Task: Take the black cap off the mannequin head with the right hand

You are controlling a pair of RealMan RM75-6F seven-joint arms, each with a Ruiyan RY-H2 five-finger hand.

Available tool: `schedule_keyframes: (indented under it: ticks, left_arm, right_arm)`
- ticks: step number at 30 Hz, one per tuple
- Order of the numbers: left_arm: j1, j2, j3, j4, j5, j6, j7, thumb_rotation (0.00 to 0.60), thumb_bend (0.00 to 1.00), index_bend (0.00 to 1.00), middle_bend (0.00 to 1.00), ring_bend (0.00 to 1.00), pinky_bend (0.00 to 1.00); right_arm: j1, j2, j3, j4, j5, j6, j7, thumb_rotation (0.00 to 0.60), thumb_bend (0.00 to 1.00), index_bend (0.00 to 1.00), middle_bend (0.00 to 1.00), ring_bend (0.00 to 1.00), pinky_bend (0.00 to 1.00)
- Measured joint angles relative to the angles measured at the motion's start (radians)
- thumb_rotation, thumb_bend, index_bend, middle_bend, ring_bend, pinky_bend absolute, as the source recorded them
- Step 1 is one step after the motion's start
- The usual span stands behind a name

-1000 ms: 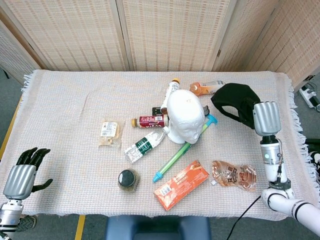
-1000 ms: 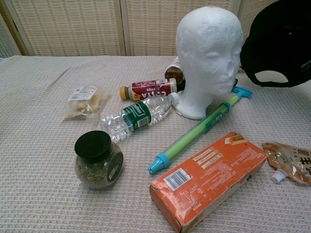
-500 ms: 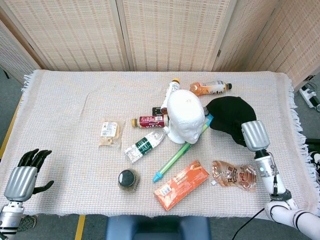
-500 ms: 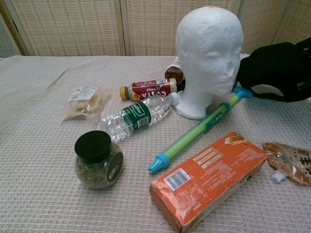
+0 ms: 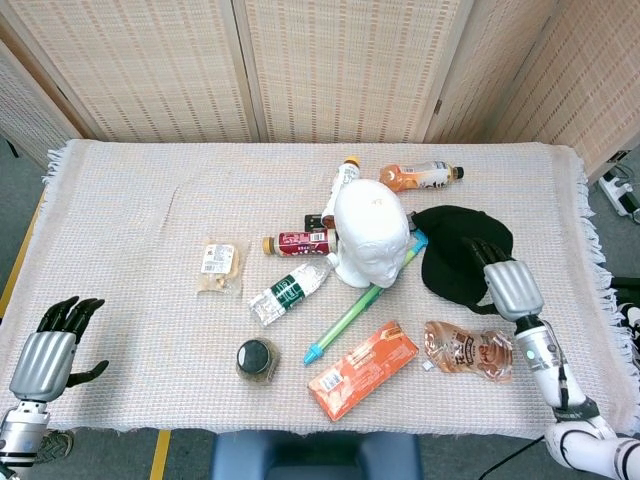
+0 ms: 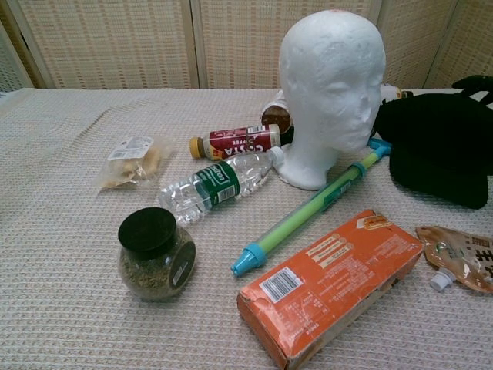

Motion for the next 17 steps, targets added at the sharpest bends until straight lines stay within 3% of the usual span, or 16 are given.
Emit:
schedule_keyframes:
  ticks: [9,17]
  left_arm:
    - [0.002,-0.015,-0.010,0.017,-0.010,0.011,-0.006,0.600,0.20,0.16,0.18,0.10,0.14]
    - [0.004,-0.033,-0.021,0.031,-0.012,0.033,0.003,0.600,0.20,0.16,0.18,0.10,0.14]
  right_arm:
    - [-0.158,0.135,-0.042,-0.187,-0.041,0.223,-0.018,0.574,0.00,0.00,0.15,0.18,0.41]
    - [-0.287,0.194,-0.105,-0.271,-0.105,0.370,-0.017,0.577,0.00,0.03,0.17,0.18,0.40]
